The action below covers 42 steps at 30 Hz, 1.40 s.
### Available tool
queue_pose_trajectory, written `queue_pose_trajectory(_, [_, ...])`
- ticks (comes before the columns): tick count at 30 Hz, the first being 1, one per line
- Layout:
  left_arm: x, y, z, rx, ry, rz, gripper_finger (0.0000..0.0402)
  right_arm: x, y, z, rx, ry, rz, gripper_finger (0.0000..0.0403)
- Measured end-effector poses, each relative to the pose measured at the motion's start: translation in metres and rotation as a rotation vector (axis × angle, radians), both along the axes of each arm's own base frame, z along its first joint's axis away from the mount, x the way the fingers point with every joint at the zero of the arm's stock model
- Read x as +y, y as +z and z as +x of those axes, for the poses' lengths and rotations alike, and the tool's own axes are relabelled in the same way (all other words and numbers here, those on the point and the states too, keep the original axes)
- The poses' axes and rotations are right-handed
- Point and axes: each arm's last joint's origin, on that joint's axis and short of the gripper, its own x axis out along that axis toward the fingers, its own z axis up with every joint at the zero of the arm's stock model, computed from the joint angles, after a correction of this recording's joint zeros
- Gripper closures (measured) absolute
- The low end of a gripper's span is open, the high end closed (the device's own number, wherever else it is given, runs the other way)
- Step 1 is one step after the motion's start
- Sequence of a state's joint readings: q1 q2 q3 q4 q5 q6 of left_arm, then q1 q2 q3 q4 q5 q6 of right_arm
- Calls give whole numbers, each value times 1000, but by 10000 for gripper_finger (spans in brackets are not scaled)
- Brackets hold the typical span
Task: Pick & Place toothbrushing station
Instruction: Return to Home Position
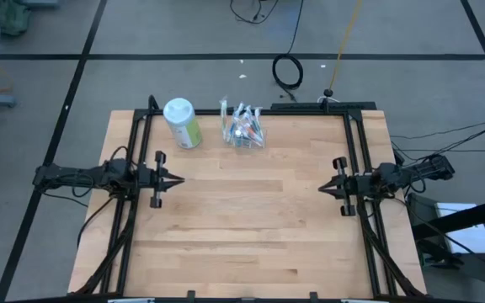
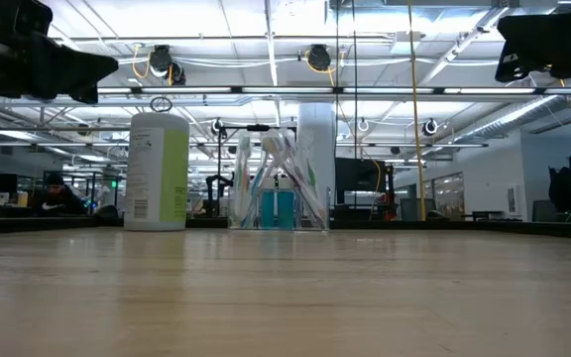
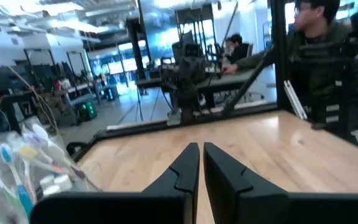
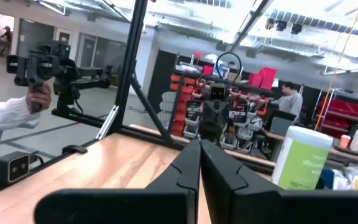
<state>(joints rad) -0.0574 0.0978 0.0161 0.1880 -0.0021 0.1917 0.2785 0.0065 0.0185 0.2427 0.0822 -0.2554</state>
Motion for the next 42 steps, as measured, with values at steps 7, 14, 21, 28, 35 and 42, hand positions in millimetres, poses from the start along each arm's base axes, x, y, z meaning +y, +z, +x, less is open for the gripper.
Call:
queue_pose_trajectory(7, [0, -14, 0, 147, -3, -77, 371, 0, -3, 1, 30, 5, -2, 397])
queue_pose_trajectory(14, [0, -16, 0, 177, -4, -110, 371, 0, -3, 1, 34, 6, -3, 397])
queue_pose_trajectory(21, [0, -15, 0, 169, -3, -110, 371, 0, -3, 1, 34, 6, -3, 397])
queue_pose_trajectory(28, [0, -15, 0, 167, -3, -110, 371, 0, -3, 1, 34, 6, -4, 397])
queue_pose_trajectory(35, [0, -15, 0, 165, -3, -109, 371, 0, -3, 1, 34, 6, -4, 397])
queue_pose_trajectory(42, [0, -15, 0, 165, -3, -109, 371, 0, -4, 1, 35, 6, -4, 397])
